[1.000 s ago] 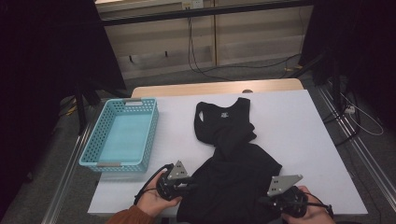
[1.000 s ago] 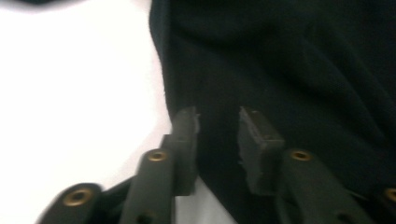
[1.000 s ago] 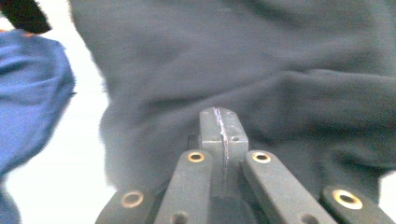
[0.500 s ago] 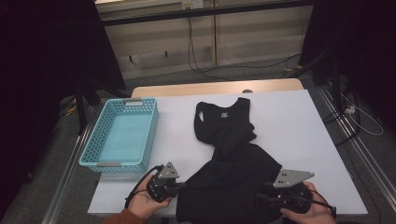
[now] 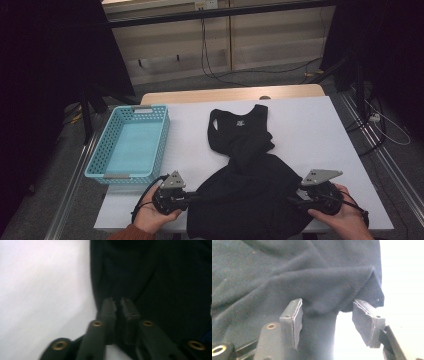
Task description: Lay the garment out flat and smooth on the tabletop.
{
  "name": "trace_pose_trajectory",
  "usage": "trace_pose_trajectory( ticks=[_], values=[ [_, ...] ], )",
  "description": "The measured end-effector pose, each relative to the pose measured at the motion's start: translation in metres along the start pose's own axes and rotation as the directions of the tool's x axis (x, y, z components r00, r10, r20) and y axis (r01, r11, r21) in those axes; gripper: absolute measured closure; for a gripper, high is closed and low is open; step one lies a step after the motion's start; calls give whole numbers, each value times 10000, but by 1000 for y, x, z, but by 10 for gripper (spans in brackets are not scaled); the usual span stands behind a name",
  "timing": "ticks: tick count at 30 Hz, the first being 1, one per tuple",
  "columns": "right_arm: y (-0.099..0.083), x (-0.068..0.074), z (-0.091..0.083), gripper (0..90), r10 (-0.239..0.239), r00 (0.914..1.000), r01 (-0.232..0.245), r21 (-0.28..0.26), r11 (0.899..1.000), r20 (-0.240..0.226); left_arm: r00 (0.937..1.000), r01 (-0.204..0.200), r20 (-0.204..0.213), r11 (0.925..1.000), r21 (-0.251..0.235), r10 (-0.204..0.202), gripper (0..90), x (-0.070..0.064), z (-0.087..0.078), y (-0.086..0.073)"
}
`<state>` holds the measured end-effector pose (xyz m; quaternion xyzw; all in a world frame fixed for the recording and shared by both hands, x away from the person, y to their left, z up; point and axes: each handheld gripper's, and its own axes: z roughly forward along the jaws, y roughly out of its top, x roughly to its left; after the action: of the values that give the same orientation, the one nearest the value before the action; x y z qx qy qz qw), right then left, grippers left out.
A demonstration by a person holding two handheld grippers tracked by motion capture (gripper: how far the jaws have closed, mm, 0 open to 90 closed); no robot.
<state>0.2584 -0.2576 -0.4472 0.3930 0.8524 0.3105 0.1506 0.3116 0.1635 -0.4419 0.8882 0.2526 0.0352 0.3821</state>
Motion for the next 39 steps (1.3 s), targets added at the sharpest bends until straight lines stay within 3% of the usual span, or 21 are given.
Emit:
trace_pose_trajectory(
  ticks=[2,4,5,6,8,12,16,20,23,25,28,31,35,37,39],
  values=[
    [-2,-2,1,403,36,9997,-36,26,10000,-251,9999,-112,-7,9999,70,112,720,-2,4,2],
    [0,1,4,450,-110,9994,115,154,9998,-319,9995,-295,-61,9995,138,296,647,-5,10,3],
    [0,4,7,495,-188,9994,194,217,9996,-289,9990,-427,-123,9987,265,430,627,-6,13,4],
    [1,4,6,646,-216,9991,224,202,9995,-352,9986,-503,-155,9980,390,509,604,-7,17,4],
    [0,6,3,796,-274,9993,279,225,9994,-246,9970,-716,-270,9964,444,728,577,-9,20,5],
    [-6,6,-5,871,-324,9993,329,260,9991,-195,9945,-843,-585,9953,475,870,583,-8,20,5],
    [-15,5,-15,876,-657,9977,649,460,9968,154,9954,-720,-600,9964,440,746,582,-6,21,5],
    [-24,6,-24,864,-696,9976,697,510,9963,-37,9963,-645,-535,9967,494,671,578,-4,20,6],
    [-23,9,-28,717,-836,9959,843,211,9962,-332,9972,-612,-407,9969,491,632,567,-3,20,6],
    [-21,9,-30,577,-798,9966,795,-164,9967,-200,9971,-622,-399,9970,466,640,548,-3,20,7],
    [-15,5,-34,485,-450,9990,449,-979,9942,12,9964,-696,-459,9966,439,717,516,-3,20,7],
    [-5,1,-34,475,-292,9996,296,-1437,9892,50,9955,-794,-490,9965,249,805,492,-3,19,9],
    [10,1,-31,533,-240,9996,269,-1867,9821,179,9960,-748,-499,9972,-30,745,506,-3,19,12],
    [20,1,-30,566,-435,9989,458,-2036,9780,158,9956,-805,-474,9968,31,805,517,-3,20,12],
    [28,3,-24,607,-709,9975,694,-1858,9801,-12,9960,-785,-424,9969,34,786,549,-4,21,13]
  ],
)
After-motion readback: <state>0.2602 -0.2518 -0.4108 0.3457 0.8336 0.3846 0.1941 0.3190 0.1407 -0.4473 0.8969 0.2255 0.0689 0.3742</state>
